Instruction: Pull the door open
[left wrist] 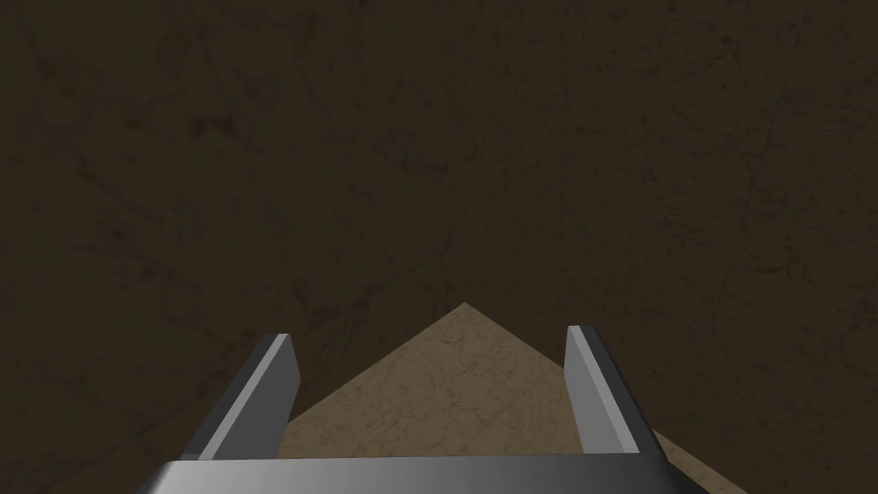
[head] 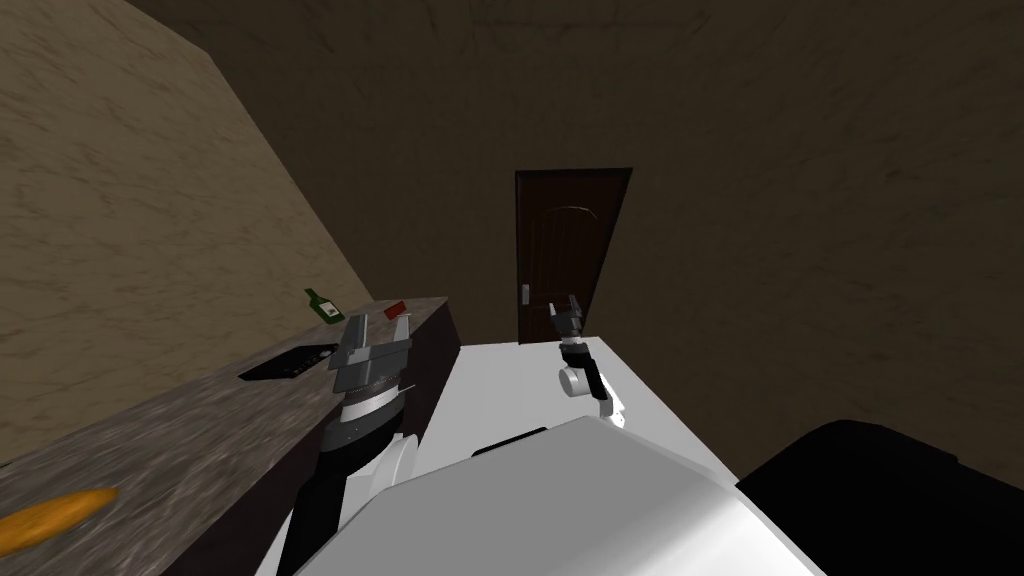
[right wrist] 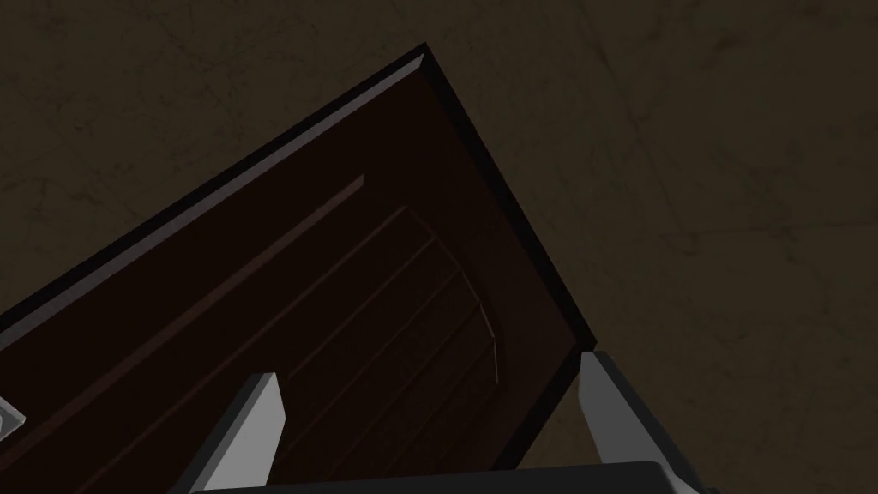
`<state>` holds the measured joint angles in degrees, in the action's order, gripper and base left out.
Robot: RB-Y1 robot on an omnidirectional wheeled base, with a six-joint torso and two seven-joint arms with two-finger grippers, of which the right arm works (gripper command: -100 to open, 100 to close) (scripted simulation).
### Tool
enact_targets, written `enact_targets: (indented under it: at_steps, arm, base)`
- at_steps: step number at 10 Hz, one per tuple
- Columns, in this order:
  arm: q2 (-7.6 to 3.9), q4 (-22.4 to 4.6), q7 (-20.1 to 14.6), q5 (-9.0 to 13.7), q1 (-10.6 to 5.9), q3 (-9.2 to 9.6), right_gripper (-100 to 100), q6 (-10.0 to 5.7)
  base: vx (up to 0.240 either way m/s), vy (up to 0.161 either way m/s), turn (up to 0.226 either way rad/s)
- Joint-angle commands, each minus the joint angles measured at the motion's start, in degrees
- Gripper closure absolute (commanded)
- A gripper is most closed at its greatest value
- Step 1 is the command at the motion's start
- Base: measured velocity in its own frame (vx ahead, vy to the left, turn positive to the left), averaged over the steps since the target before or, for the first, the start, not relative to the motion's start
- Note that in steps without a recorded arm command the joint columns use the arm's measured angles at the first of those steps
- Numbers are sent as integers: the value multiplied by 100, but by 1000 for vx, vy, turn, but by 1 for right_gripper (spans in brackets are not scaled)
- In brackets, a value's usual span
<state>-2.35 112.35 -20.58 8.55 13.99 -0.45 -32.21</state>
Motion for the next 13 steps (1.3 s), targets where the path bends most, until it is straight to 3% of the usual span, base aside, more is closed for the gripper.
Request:
enact_targets:
  at_steps: [1,5,6,11,12,13]
  arm:
    - [-34,-211,-84,75,-72,-28,-100,-17]
    - [-123,-940,-464,500,-507,-112,-100,0]
    - [-123,-1012,-464,500,-507,-112,-100,0]
    - [-212,-1997,-966,1059,-1080,-223,-100,24]
    - [-212,-2066,-966,1059,-1080,-223,-100,24]
    - [-228,-2240,-1067,1172,-1196,-245,-100,28]
  base:
    - [58,-27,17]
    - [76,-40,68]
    - [67,-32,26]
    - [82,-45,73]
    - [58,-27,22]
    - [60,-21,38]
